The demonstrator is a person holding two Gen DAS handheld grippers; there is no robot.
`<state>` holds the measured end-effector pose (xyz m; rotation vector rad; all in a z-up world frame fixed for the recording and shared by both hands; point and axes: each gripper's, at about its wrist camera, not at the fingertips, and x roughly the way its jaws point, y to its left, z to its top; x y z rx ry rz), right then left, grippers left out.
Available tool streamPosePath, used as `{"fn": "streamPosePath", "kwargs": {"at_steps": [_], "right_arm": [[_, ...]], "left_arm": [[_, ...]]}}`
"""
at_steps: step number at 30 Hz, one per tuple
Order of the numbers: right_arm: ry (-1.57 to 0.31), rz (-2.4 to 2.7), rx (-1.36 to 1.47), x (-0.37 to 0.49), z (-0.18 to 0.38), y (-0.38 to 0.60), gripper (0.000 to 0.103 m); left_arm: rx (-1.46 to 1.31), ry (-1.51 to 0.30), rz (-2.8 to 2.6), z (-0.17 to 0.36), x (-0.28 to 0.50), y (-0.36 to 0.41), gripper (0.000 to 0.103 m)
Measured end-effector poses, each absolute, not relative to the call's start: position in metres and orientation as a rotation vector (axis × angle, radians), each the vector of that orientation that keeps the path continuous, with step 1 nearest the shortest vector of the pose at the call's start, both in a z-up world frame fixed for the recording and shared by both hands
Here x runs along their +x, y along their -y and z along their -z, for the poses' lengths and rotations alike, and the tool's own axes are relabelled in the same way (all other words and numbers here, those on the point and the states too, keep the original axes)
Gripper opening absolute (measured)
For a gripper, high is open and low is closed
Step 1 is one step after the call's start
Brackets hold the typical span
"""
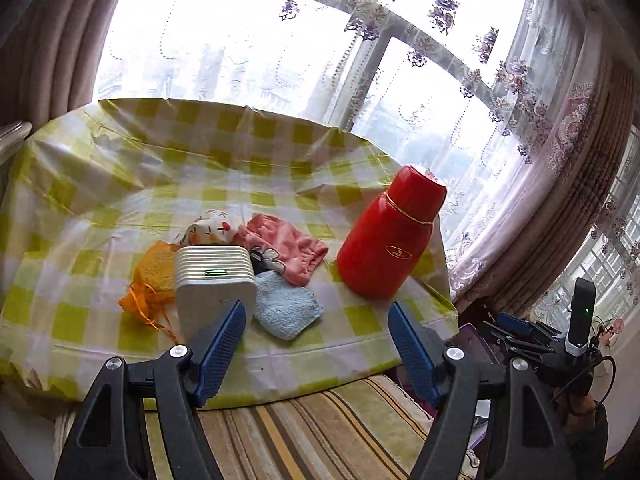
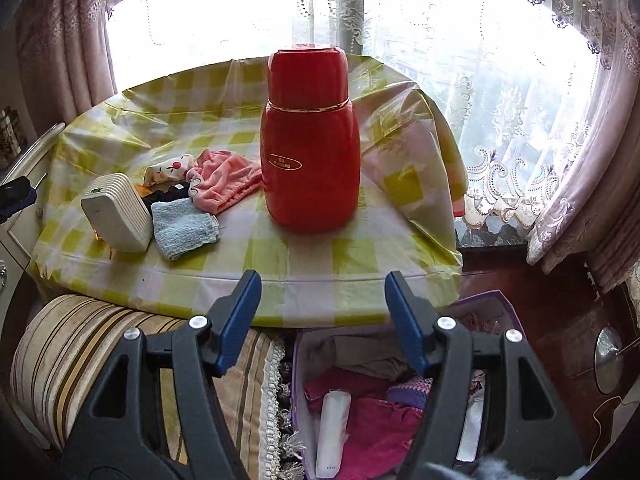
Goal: Organize soft objects
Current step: 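Move both tools back toward the items on the checkered table, then grasp the orange mesh sponge bag with the left tool while the right tool grasps a black scrunchie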
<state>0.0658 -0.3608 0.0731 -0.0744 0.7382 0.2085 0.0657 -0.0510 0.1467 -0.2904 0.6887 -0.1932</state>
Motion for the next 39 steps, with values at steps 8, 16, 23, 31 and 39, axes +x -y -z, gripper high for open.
{"fn": "streamPosePath", "kwargs": {"at_steps": [8, 16, 23, 31, 39], "right_arm": [[-0.735, -0.338, -0.15, 0.093, -0.068, 0.306, 0.068], [-0.763, -0.443, -0.159, 0.136, -0.056, 0.273, 0.068], [-0.788, -0.552, -0.187, 0.178, -0.044, 0.246, 0.068], [-0.798, -0.717, -0.292, 0.219, -0.027, 0.203, 0.068], [-0.808, -0.863, -0.383, 0.255, -0.011, 0.162, 0.068]], "left_arm": [[-0.367, -0.711, 0.014, -0.122, 0.076, -0.027, 0.074], [-0.417, -0.773, -0.044, -0.086, 0.1, -0.068, 0.058], [-0.441, -0.841, -0.065, -0.053, 0.127, -0.091, 0.054], [-0.373, -0.913, -0.04, -0.022, 0.163, -0.104, 0.054], [-0.187, -0.967, 0.052, 0.0, 0.182, -0.1, 0.065]]}}
